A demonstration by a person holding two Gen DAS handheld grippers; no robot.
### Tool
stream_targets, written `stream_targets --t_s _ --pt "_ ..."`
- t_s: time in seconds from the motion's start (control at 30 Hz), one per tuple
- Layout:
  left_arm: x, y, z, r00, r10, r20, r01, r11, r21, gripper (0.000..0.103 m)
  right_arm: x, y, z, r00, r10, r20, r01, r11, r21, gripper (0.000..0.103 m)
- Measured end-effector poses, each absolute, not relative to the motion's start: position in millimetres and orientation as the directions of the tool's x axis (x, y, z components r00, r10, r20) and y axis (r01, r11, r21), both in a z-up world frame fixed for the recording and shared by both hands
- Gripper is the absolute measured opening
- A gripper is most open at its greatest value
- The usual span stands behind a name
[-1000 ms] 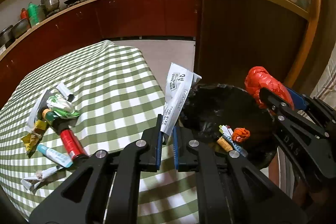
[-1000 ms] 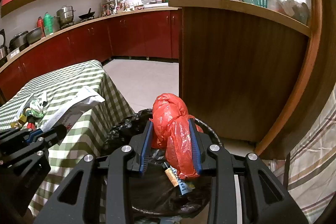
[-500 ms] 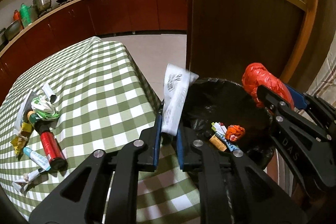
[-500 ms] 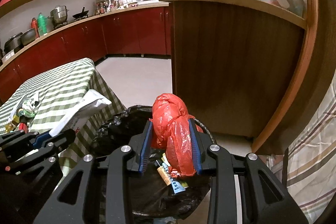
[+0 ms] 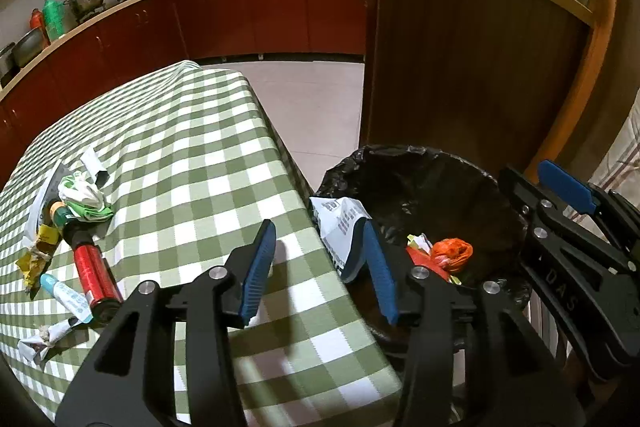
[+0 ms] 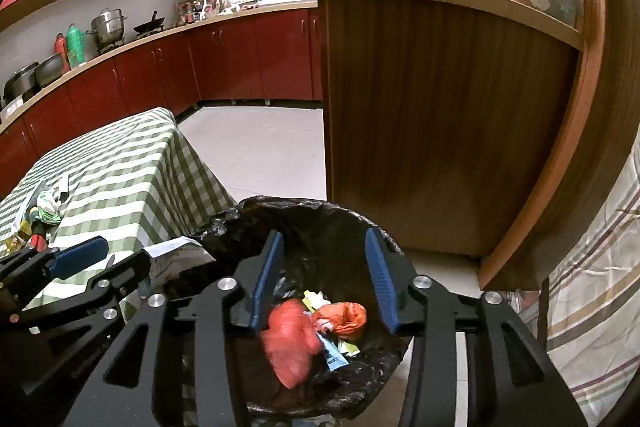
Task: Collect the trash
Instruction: 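Carry the red bag and white tube over the black bin and open both tools, then move both tools back over the trash pile on the table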
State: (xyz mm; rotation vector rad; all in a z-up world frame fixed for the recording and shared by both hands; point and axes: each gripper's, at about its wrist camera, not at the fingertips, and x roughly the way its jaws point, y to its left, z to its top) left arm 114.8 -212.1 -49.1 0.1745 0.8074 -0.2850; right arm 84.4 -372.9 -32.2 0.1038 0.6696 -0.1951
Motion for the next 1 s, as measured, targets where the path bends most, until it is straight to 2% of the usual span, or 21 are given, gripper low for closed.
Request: stream_targets --t_s 0.23,0.6,1.0 --pt "113.0 -198.5 -44.2 0.665 -0.174 -0.726 0.296 0.954 0.043 0.05 84.4 -365.9 -28.3 0.774 -0.139 -0.617 0.199 0.98 0.029 0.053" --pt "105.2 -168.4 -33.9 0.686 -0.153 -0.711 0.263 0.964 0.047 0.053 84.0 -341.4 -18.4 0.786 -0.109 -0.609 0.16 0.987 0.03 0.054" --pt "89.5 -94.3 -25.0 0.701 -0.064 -0.71 0.167 0.983 0.076 0.057 87.2 -285.7 -11.3 0.794 -0.021 -0.607 0.044 0.999 0.023 0.054"
